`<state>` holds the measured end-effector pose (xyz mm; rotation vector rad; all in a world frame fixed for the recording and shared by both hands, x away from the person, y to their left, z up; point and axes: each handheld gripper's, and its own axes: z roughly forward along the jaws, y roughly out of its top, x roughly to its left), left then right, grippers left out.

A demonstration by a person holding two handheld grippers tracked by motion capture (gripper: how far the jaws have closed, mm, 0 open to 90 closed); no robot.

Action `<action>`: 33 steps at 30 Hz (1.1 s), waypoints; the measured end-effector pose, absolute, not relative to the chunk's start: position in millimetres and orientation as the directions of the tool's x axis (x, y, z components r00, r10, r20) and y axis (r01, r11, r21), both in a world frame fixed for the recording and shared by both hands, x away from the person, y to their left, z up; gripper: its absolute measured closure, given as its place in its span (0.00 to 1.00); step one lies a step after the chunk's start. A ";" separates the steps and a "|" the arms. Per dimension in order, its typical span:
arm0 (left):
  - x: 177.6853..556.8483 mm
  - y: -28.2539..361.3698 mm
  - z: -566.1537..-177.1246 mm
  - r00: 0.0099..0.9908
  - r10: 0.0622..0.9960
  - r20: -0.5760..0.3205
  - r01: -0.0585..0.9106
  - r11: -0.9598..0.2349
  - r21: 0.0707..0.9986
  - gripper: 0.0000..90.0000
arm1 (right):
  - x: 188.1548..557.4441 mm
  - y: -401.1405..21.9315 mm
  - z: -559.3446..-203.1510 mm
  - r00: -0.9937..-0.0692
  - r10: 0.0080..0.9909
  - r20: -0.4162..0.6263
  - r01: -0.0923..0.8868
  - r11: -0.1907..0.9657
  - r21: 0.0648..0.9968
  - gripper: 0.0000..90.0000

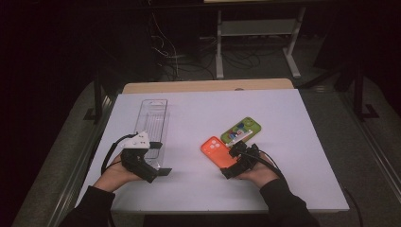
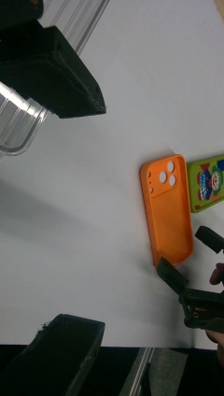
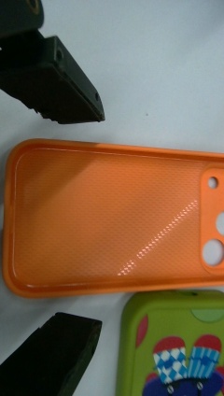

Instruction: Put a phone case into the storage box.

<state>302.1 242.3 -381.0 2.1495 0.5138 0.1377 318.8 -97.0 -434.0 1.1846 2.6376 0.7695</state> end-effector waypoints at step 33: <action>301.8 241.9 -381.4 0.905 0.416 -0.085 0.312 -0.515 0.798 0.00 | 314.6 -95.3 -439.3 -0.676 0.736 0.036 0.648 0.570 0.504 0.17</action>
